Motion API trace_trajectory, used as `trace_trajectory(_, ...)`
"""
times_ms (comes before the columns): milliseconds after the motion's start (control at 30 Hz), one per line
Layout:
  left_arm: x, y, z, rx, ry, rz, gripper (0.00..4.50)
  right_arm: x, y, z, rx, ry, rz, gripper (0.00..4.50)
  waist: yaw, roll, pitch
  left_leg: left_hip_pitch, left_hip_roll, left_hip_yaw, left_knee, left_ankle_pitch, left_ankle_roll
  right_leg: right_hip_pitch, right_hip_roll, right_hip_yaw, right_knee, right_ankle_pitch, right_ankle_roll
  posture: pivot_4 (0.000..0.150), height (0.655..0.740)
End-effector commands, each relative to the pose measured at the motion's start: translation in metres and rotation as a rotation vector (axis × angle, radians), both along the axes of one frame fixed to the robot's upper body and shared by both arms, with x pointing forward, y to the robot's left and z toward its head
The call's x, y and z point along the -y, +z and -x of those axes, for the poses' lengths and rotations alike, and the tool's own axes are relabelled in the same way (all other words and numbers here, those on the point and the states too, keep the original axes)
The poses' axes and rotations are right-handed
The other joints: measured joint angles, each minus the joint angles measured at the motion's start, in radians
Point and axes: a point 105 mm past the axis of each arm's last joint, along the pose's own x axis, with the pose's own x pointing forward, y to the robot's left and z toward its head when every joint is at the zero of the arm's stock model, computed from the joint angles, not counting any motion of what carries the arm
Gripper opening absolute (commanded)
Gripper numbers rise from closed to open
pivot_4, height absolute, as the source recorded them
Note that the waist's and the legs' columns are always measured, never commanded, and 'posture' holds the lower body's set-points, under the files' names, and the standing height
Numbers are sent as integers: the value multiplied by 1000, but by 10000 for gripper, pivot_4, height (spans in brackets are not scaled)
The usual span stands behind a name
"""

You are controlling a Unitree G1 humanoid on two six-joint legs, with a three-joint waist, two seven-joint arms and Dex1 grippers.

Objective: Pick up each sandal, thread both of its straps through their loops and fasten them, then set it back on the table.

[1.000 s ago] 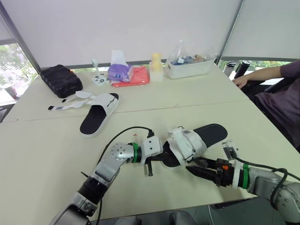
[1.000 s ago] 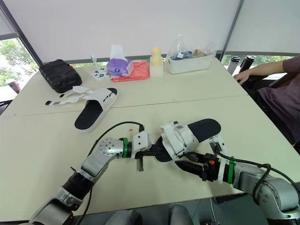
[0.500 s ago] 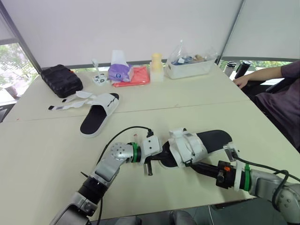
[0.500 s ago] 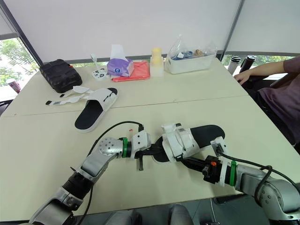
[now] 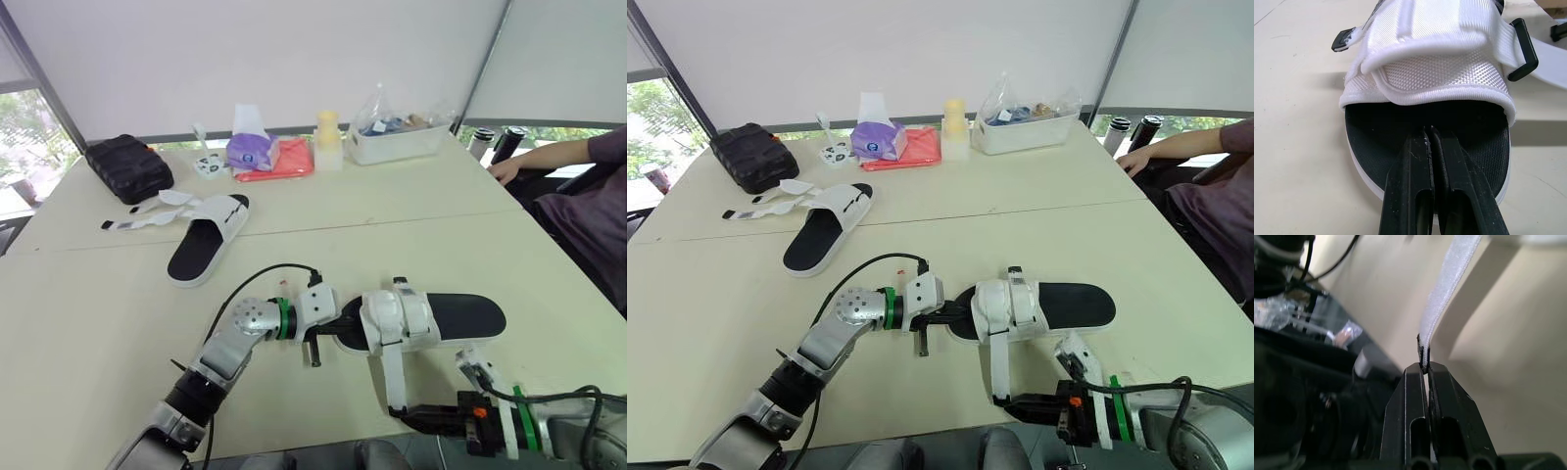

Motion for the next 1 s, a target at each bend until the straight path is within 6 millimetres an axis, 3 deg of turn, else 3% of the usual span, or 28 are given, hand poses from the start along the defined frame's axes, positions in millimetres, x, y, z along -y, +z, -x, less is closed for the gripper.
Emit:
trace_trajectory(33, -2, -9, 2, -16, -5, -33, 1239, -4, 0, 17, -12, 99, 29, 215, -1, 0, 0, 0, 0, 0, 0, 0, 0, 0, 0, 0, 0, 0, 0, 1500, 7400)
trace_trajectory(133, -1, -9, 2, -15, -9, -35, 1239, -2, 4, 21, 1, 125, 43, 215, 0, 0, 0, 0, 0, 0, 0, 0, 0, 0, 0, 0, 0, 0, 0, 1500, 7400)
trace_trajectory(400, -1, -10, 1, -10, -17, -39, 1239, -22, 83, 2, 106, 154, -204, 215, 0, -1, 0, 0, 0, 0, 0, 0, 0, 0, 0, 0, -1, 0, 0, 1500, 7400)
trace_trajectory(567, 1, -9, 0, -7, -22, -37, 1239, -35, 114, -19, 118, 81, -402, 215, 1, -2, 1, -1, 0, -1, 0, 0, 0, 0, 0, 0, -1, 0, 0, 1500, 7400)
trace_trajectory(733, 1, -10, 0, -3, -18, -35, 1239, -34, 117, -64, 75, -160, -552, 215, 1, -2, 1, -2, 0, 0, 0, 0, 1, 0, -1, 0, -2, 0, 0, 1500, 7400)
trace_trajectory(900, 2, -9, -1, 4, -9, -35, 1239, -29, 111, -86, 36, -279, -589, 215, 1, -1, 0, -2, -1, 0, 0, 0, 1, -1, -1, 0, -2, 0, 0, 1500, 7400)
trace_trajectory(933, 1, -9, -2, 4, -7, -36, 1239, -27, 109, -87, 24, -296, -594, 5292, 1, -1, 0, -2, -1, 0, 0, 0, 1, -1, -1, 0, -2, 0, 0, 1500, 7400)
trace_trajectory(1000, 1, -9, -2, 5, -3, -35, 1239, -25, 105, -86, 19, -302, -575, 11229, 1, 0, 0, -2, -1, 0, 0, 0, 1, -1, -1, 0, -2, 0, 0, 1500, 7400)
